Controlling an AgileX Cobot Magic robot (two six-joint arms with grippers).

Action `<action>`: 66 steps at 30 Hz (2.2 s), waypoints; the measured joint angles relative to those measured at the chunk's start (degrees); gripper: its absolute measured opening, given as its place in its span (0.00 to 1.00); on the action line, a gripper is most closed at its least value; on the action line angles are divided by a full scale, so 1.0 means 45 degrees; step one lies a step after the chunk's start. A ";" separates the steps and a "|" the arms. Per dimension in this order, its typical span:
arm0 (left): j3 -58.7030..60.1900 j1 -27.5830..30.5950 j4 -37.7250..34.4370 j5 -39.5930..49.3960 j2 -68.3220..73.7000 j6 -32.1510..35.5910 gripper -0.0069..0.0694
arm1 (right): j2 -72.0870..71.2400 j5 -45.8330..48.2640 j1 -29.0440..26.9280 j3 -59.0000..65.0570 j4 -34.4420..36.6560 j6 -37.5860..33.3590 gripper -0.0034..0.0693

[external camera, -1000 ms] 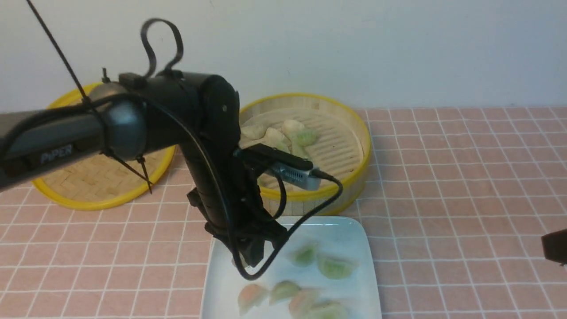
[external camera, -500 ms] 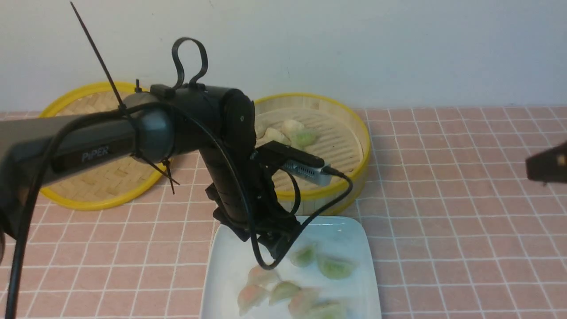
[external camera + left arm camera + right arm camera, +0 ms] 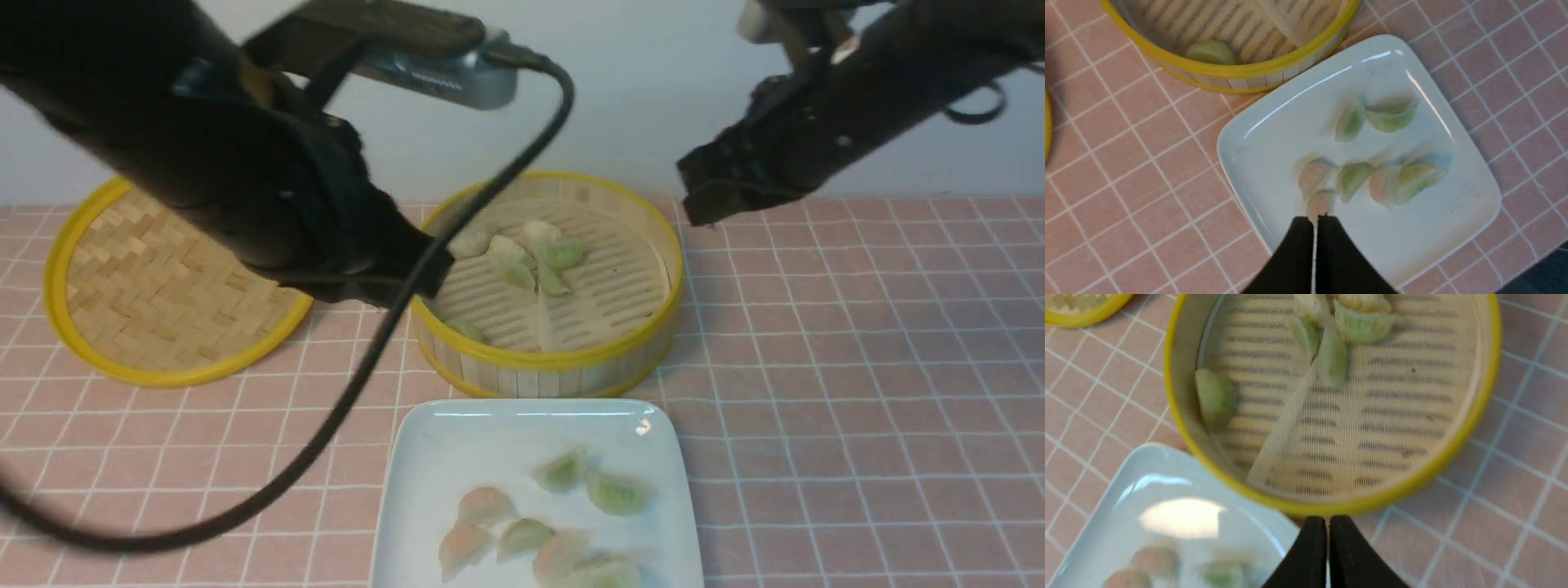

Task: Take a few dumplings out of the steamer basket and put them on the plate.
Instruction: Use the right arm to grab a dumpling from inside the steamer, then use the right arm to put the dumpling into the plate

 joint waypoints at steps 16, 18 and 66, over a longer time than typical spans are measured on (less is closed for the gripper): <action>0.2216 0.0000 0.0959 0.0767 -0.4081 -0.1338 0.08 | 0.7477 0.0236 0.1118 -0.7297 -0.0587 -0.0042 0.54; 0.2256 0.0000 0.1187 0.0933 -0.4092 -0.1408 0.08 | 0.7744 0.0219 0.1201 -0.7502 -0.0601 -0.0042 0.56; 0.2280 0.0000 0.1580 0.0682 -0.4092 -0.1414 0.08 | -0.0597 -0.1648 0.3856 0.5882 0.0340 0.0869 0.42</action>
